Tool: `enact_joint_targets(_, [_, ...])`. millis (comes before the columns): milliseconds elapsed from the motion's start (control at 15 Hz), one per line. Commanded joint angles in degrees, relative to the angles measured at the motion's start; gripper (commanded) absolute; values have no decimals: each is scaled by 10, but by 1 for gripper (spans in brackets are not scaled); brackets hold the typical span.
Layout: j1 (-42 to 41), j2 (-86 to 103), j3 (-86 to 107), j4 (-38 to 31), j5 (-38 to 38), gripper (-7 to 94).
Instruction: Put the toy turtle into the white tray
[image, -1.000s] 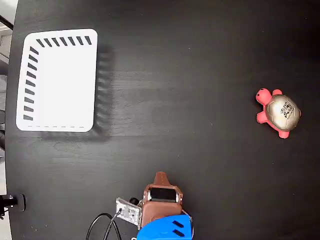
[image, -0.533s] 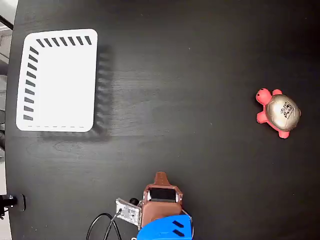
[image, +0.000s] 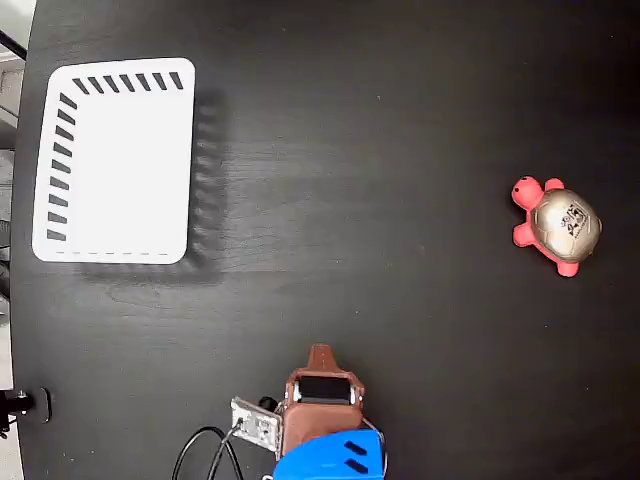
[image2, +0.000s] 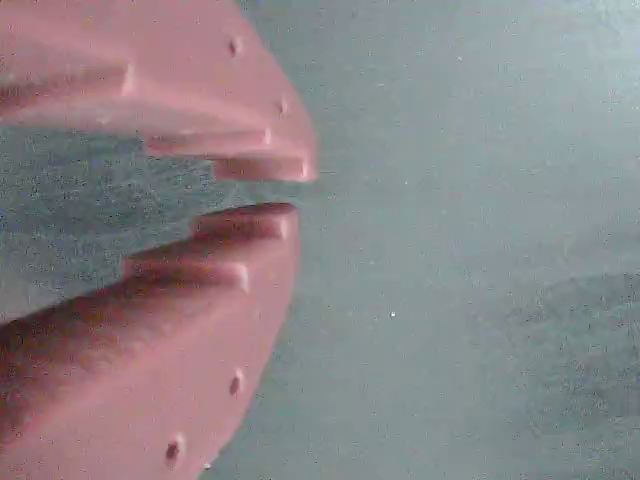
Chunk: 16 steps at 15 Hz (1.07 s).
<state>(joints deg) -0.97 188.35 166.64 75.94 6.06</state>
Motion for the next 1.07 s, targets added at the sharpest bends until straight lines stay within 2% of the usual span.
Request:
enact_joint_targets(0, [11,-60,-24,-71,23,0])
enact_joint_targets(200, [94,-236,-166,-74,-5,0])
enact_joint_targets(533, [299,-515,-463,-58,-47,-1])
enact_joint_targets(867, [381,-735,-676,-23,-97,-1])
enact_joint_targets(1000, [410,-852,-780,12,-99,0])
